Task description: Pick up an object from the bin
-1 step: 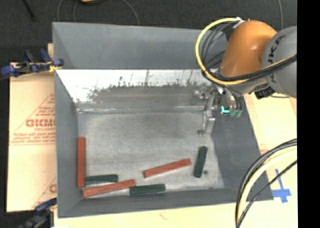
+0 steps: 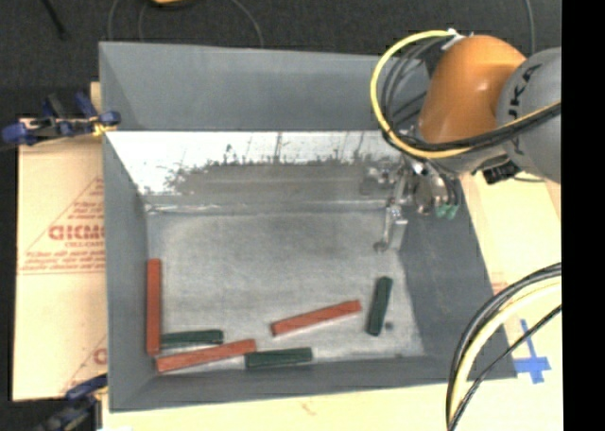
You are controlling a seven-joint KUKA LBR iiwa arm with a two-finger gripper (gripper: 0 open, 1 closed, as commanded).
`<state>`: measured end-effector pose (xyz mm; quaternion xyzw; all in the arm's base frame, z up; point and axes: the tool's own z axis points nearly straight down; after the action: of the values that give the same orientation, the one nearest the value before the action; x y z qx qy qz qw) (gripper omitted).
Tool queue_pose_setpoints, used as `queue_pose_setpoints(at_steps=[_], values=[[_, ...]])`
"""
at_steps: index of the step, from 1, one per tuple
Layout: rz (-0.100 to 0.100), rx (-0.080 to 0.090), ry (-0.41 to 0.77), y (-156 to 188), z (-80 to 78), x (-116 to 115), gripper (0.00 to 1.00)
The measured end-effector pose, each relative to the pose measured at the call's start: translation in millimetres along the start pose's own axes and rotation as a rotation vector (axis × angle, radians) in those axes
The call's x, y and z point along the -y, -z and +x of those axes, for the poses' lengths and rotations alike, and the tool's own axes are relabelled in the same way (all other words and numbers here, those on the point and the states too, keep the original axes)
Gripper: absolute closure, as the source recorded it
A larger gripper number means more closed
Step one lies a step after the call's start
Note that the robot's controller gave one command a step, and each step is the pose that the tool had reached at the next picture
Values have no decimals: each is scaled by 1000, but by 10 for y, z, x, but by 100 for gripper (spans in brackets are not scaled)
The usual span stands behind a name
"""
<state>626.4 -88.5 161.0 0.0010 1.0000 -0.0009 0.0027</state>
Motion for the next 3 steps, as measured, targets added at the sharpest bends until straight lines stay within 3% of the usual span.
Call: queue_pose_setpoints(at_steps=[1, 2, 3], values=[[1, 6, 161, -470, 275, -288, 0], [-2, -5, 272, -685, 453, -437, 0], [-3, -3, 309, -602, 818, -862, 0]])
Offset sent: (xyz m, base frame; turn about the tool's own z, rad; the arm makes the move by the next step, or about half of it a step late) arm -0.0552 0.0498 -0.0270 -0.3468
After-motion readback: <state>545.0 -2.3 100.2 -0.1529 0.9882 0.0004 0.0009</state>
